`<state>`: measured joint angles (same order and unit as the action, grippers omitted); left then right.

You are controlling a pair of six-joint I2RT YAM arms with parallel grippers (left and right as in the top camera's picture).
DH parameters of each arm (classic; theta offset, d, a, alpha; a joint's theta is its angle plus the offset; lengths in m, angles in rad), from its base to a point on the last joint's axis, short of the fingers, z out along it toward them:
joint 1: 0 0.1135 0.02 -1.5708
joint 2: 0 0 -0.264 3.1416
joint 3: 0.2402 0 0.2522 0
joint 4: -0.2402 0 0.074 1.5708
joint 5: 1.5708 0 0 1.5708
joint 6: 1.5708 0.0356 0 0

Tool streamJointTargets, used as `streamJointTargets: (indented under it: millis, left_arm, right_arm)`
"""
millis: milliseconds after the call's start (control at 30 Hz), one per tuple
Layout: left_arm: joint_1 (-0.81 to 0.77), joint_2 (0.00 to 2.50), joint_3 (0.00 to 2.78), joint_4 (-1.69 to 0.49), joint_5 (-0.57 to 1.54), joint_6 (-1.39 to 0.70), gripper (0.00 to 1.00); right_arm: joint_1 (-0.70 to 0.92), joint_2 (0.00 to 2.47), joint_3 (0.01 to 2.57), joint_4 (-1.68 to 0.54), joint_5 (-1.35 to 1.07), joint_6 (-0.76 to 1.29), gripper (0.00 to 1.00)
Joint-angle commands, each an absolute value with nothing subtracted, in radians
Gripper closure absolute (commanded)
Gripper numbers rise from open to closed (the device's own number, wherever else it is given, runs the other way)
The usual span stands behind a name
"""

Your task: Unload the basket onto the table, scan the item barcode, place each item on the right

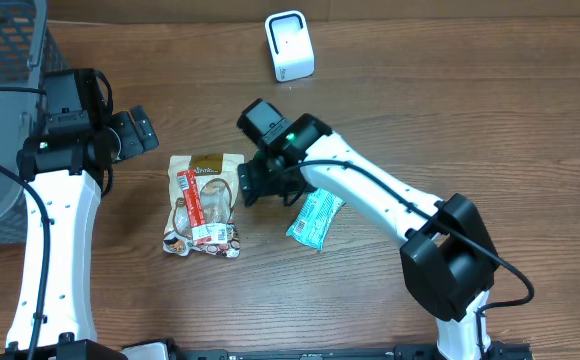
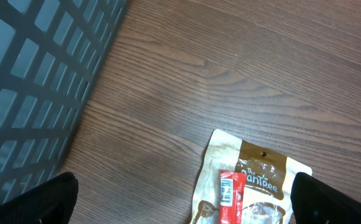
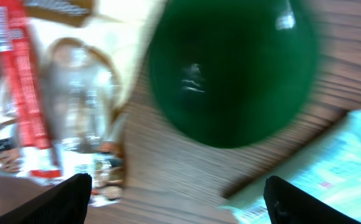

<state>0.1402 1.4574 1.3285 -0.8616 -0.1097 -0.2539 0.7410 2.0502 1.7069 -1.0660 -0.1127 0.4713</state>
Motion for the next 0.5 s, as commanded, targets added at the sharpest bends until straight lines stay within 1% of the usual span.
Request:
streamJointTargets:
  millis: [0, 233, 467]
  left_arm:
    - [0.144, 1.453, 1.345, -0.860, -0.114, -0.235, 0.00]
    - [0.144, 1.453, 1.345, -0.860, -0.114, -0.235, 0.00]
    - [0.144, 1.453, 1.345, -0.860, -0.114, -0.235, 0.00]
  right_arm:
    - [0.682, 2.012, 1.701, -1.060, -0.069, 0.465, 0.04]
    - [0.633, 2.012, 1.701, -0.918, -0.076, 0.437, 0.03]
    - [0.639, 2.018, 1.701, -0.899, -0.136, 0.438, 0.03]
